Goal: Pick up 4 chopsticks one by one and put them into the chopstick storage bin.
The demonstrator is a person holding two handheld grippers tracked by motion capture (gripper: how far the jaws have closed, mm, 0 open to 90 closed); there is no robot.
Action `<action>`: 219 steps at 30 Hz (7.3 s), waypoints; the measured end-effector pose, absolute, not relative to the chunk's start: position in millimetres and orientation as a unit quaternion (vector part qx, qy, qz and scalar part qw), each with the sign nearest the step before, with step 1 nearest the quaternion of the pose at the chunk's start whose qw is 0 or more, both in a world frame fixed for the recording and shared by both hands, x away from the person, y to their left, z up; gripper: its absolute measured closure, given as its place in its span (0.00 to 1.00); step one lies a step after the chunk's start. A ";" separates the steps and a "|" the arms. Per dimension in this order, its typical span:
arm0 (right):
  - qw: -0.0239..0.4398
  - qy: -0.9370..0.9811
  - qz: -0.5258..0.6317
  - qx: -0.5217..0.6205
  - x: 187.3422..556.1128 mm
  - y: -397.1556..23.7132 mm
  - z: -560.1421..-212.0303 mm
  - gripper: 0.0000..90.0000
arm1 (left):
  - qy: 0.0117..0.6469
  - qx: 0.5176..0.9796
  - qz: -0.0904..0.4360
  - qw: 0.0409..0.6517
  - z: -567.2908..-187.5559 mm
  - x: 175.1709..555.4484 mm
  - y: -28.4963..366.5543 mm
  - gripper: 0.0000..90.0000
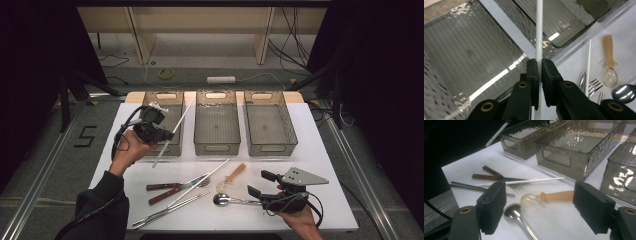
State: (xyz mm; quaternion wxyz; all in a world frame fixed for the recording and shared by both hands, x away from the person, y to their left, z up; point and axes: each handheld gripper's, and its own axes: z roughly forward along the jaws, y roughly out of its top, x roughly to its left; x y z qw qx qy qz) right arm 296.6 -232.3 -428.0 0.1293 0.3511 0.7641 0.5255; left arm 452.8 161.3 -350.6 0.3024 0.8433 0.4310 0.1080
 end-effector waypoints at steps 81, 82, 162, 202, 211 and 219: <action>0.123 0.764 0.527 0.351 295.8 -233.6 -427.7 0.31 | 0.417 0.861 0.077 0.279 -390.9 411.7 140.6 0.29; 0.124 0.765 0.527 0.348 295.8 -233.5 -427.7 0.31 | 0.414 0.864 0.077 0.275 -393.4 408.5 138.1 0.29; 0.124 0.769 0.523 0.345 294.9 -232.1 -427.2 0.31 | 0.345 0.916 0.052 0.198 -455.7 368.1 87.3 0.93; 0.122 0.769 0.522 0.347 295.8 -231.7 -428.2 0.31 | 0.364 0.885 0.071 0.280 -400.6 380.1 124.5 0.93; 0.121 0.770 0.522 0.347 296.0 -232.1 -428.5 0.31 | 0.379 0.873 0.082 0.297 -392.0 388.5 138.5 0.93; 0.120 0.769 0.522 0.349 296.3 -233.0 -429.0 0.31 | 0.391 0.860 0.095 0.314 -383.4 398.3 147.6 0.93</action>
